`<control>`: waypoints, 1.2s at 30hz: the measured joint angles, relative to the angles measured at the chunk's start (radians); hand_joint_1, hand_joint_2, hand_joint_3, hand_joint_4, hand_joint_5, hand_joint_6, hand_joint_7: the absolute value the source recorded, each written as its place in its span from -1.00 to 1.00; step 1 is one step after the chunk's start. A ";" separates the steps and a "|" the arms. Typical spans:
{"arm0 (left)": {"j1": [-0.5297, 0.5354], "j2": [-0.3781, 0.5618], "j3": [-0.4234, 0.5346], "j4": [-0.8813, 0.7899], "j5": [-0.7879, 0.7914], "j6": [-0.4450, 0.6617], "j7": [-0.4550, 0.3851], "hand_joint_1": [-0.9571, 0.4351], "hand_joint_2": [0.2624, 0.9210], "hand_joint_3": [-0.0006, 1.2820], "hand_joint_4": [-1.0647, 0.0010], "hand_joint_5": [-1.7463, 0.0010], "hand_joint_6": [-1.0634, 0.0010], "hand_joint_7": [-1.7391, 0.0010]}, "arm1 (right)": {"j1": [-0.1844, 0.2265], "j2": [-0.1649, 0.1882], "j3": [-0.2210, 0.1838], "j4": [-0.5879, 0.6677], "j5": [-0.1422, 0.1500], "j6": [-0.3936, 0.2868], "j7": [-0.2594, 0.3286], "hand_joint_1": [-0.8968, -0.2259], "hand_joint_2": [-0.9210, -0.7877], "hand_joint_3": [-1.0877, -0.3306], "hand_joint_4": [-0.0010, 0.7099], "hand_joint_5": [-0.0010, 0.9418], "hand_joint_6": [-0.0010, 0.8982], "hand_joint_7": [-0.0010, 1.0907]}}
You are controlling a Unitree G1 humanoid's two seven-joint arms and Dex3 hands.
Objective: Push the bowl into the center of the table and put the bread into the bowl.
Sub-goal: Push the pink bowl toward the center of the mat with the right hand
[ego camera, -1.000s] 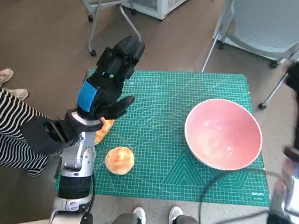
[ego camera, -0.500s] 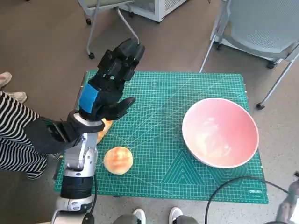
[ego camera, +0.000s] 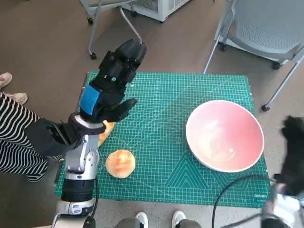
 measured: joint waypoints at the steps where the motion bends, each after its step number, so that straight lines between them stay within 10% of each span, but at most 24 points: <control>1: 0.000 0.002 0.001 0.000 0.000 0.001 -0.001 -0.44 1.00 -0.50 0.96 0.91 1.00 0.48 | -0.008 0.001 0.005 0.018 -0.001 -0.001 0.002 0.02 -1.00 -0.50 -0.63 -1.00 -0.93 -0.09; 36: 0.048 0.058 0.031 -0.072 -0.005 0.052 0.003 -0.46 1.00 -0.55 0.91 0.94 1.00 0.44 | -0.191 0.163 0.105 0.181 0.008 0.032 0.130 -0.06 -1.00 -0.47 -0.62 -0.99 -0.83 -0.12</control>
